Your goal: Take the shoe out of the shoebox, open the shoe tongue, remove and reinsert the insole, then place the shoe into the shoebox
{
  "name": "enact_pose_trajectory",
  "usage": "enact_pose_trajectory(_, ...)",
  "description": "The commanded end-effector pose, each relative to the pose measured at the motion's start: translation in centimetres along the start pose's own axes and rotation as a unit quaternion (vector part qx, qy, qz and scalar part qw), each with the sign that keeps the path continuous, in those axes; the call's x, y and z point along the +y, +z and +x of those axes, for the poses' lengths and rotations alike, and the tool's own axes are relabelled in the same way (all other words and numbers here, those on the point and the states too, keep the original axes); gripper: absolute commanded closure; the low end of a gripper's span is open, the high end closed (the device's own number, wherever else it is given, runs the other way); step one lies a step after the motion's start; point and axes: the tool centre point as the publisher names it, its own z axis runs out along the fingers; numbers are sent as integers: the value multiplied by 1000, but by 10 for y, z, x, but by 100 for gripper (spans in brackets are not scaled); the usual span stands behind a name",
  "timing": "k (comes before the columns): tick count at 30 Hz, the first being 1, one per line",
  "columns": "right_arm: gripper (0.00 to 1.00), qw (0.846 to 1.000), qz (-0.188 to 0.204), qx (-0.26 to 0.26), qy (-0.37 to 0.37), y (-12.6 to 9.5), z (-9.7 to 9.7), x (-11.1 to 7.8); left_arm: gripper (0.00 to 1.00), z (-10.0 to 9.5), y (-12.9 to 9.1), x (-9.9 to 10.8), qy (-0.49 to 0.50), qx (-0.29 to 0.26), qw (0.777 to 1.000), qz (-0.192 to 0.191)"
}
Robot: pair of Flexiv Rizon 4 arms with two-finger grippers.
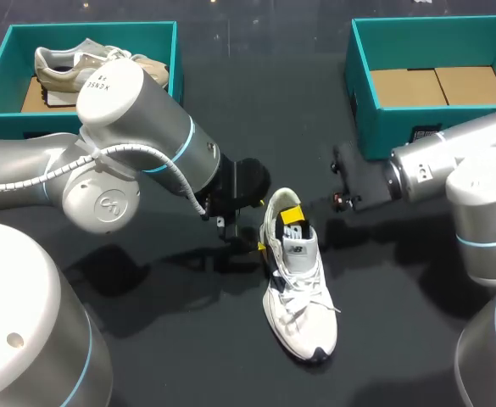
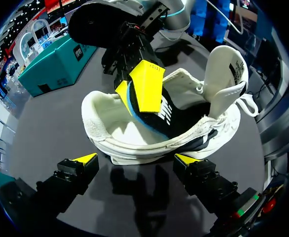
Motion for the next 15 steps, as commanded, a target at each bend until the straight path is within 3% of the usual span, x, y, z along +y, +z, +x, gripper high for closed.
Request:
enact_pose_trajectory(1,100,1000,-5,5,10,9,-3,-12,0,0,0,1,1,1,1000,1)
enact_pose_trajectory(6,100,1000,0,0,11,11,1,-12,0,0,0,1,1,1,1000,1)
enact_pose_trajectory(7,96,1000,0,-2,7,10,2,-10,0,0,0,1,1,1,1000,1)
enact_pose_trajectory(9,67,1000,2,-5,0,9,3,-6,0,0,0,1,1,1,1000,1)
enact_pose_trajectory(10,61,1000,4,-7,-3,8,4,-4,0,0,0,1,1,1,1000,1)
enact_pose_trajectory(12,54,1000,8,-11,-9,7,6,0,0,1,-2,1,4,1,1000,4)
enact_pose_trajectory(15,52,1000,15,-18,-16,6,10,4,0,2,-5,2,6,1,1000,4)
